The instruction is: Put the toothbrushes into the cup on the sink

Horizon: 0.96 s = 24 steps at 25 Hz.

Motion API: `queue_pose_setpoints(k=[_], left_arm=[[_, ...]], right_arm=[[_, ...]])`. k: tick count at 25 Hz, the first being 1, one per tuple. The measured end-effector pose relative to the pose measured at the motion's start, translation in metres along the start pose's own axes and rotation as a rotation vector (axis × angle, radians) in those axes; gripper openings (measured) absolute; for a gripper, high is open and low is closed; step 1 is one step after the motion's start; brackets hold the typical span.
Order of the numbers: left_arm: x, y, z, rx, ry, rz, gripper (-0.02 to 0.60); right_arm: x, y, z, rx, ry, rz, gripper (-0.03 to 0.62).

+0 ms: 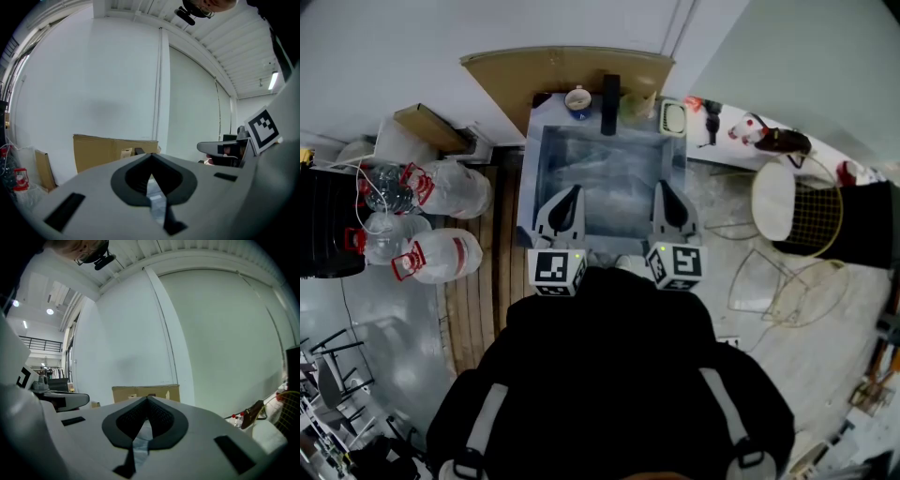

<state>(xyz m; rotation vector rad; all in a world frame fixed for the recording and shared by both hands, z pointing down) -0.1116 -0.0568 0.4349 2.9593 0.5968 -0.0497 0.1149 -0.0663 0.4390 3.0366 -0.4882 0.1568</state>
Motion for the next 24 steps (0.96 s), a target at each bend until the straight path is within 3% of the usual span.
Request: queue_pose_setpoints(k=[24], left_arm=[[0.0074,0.0,-0.0058,-0.011,0.01,0.004,0.002]], right_arm=[[0.0065,-0.0016,-0.0041,-0.037,0.015,0.001,0.003]])
Point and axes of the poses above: the fingertips, and each gripper's own axes: y forward along the fingers, x to its right, z out of its top, the point moved 9 cm from there along -y, backward along the fingers, and after that the axes turned 6 degrees about x, right-handed, at the moved point
